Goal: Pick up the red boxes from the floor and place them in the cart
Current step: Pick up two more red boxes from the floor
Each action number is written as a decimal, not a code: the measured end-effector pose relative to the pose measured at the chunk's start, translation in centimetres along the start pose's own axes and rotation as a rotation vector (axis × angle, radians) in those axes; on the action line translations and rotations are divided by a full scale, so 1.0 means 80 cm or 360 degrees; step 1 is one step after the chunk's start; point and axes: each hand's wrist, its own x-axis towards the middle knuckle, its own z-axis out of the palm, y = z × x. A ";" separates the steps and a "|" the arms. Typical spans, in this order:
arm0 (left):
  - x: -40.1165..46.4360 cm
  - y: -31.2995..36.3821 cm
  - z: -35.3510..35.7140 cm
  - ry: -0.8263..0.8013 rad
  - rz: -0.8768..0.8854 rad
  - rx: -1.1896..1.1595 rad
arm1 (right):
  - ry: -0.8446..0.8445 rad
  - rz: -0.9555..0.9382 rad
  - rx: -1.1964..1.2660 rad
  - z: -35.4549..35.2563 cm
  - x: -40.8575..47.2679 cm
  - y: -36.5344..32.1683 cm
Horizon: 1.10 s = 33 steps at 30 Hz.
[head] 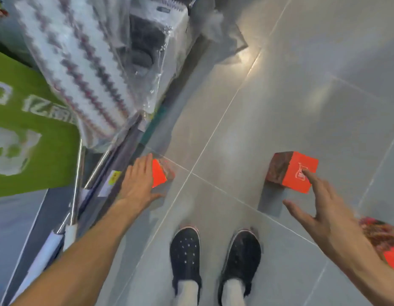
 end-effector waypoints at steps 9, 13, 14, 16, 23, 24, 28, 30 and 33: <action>0.002 -0.001 0.017 0.0015 0.0120 -0.0015 | 0.0232 0.0337 0.0262 0.051 0.036 0.024; -0.022 0.023 -0.015 -0.0058 0.0160 -0.0143 | 0.0214 0.0507 0.0305 0.046 0.062 0.038; -0.026 0.028 -0.020 -0.0055 0.0163 -0.0180 | 0.0219 0.0564 0.0332 0.048 0.073 0.043; -0.028 0.041 -0.024 -0.0041 0.0231 -0.0252 | 0.0251 0.0746 0.0399 0.061 0.101 0.054; -0.028 0.068 0.004 0.0055 0.0262 -0.0499 | 0.0404 0.1298 0.0515 0.125 0.184 0.075; -0.031 0.069 0.007 0.0051 0.0264 -0.0523 | 0.0424 0.1264 0.0487 0.127 0.183 0.079; -0.049 0.070 -0.011 0.0011 0.0261 -0.0484 | 0.0358 0.0943 0.0456 0.099 0.159 0.087; -0.060 0.075 -0.038 -0.0008 0.0267 -0.0459 | 0.0315 0.0778 0.0507 0.062 0.143 0.076; -0.080 0.089 -0.101 -0.0005 0.0312 -0.0457 | 0.0220 0.0554 0.0499 -0.019 0.117 0.047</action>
